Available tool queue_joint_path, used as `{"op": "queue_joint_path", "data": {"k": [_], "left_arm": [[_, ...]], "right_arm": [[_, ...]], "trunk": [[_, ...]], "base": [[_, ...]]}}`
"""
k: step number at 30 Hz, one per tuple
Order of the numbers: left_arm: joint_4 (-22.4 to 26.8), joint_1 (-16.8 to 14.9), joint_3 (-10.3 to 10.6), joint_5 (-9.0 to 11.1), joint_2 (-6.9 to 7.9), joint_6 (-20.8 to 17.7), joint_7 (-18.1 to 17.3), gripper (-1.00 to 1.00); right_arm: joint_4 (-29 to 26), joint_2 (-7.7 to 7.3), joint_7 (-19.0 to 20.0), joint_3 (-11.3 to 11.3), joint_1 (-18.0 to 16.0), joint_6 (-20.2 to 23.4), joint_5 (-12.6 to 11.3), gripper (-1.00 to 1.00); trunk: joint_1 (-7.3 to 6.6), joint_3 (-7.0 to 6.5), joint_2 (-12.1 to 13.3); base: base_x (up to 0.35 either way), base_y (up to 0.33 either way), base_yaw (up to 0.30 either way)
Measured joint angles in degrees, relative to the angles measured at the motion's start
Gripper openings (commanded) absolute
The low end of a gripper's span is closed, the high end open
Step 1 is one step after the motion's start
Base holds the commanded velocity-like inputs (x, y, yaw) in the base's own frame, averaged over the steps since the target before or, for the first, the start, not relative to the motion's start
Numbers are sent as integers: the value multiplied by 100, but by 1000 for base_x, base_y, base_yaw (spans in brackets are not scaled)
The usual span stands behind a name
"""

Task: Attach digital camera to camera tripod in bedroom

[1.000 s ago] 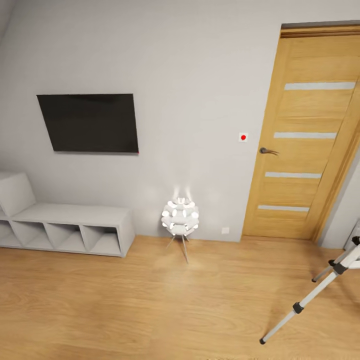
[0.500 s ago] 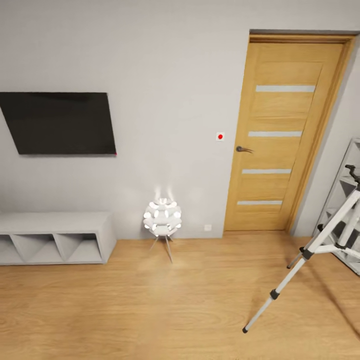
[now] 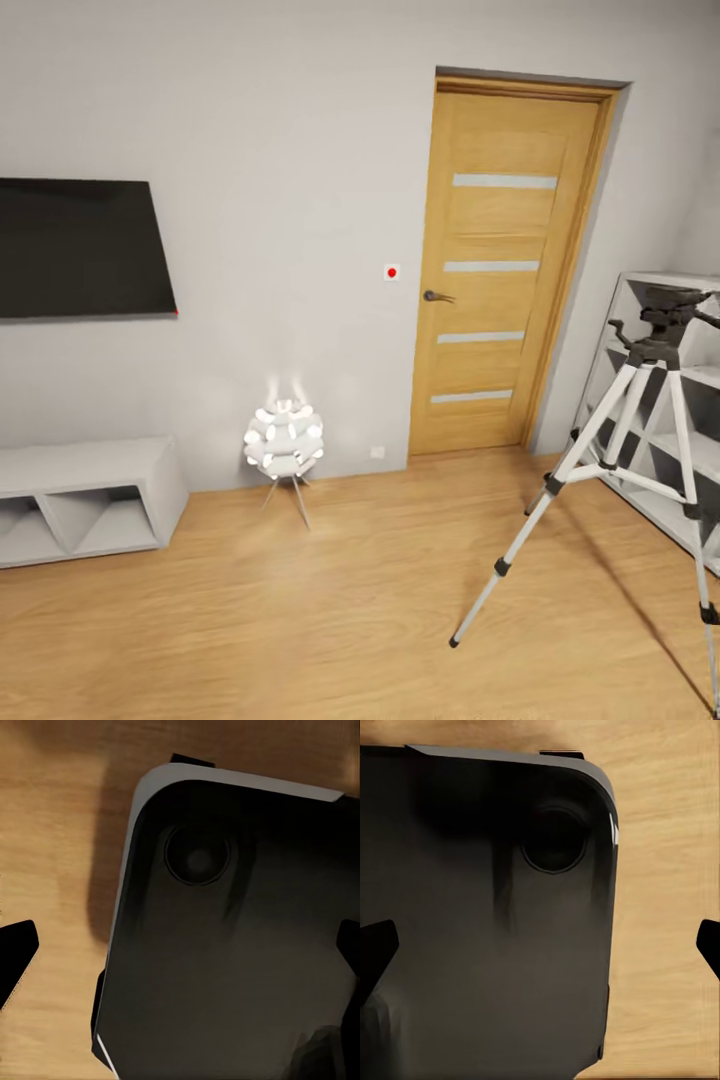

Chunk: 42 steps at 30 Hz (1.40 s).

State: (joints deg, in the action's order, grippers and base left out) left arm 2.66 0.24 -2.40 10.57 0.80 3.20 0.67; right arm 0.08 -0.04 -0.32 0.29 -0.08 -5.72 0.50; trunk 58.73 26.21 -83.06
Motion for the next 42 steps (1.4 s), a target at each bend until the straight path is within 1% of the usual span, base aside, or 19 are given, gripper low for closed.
{"op": "queue_joint_path", "data": {"k": [10, 18, 42], "left_arm": [[0, 0, 10, -12, 30, 0, -1, 100], [0, 0, 5, 1, 5, -3, 0, 100], [0, 0, 11, -7, 24, -3, -1, 100]], "right_arm": [[0, 10, 0, 4, 0, 1, 10, 100], [0, 12, 0, -16, 0, -2, -22, 100], [0, 6, 0, -11, 0, 7, -12, 100]], "trunk": [[0, 0, 0], [0, 0, 0], [0, 0, 0]], "base": [[0, 0, -289], [0, 0, -289], [0, 0, -289]]}}
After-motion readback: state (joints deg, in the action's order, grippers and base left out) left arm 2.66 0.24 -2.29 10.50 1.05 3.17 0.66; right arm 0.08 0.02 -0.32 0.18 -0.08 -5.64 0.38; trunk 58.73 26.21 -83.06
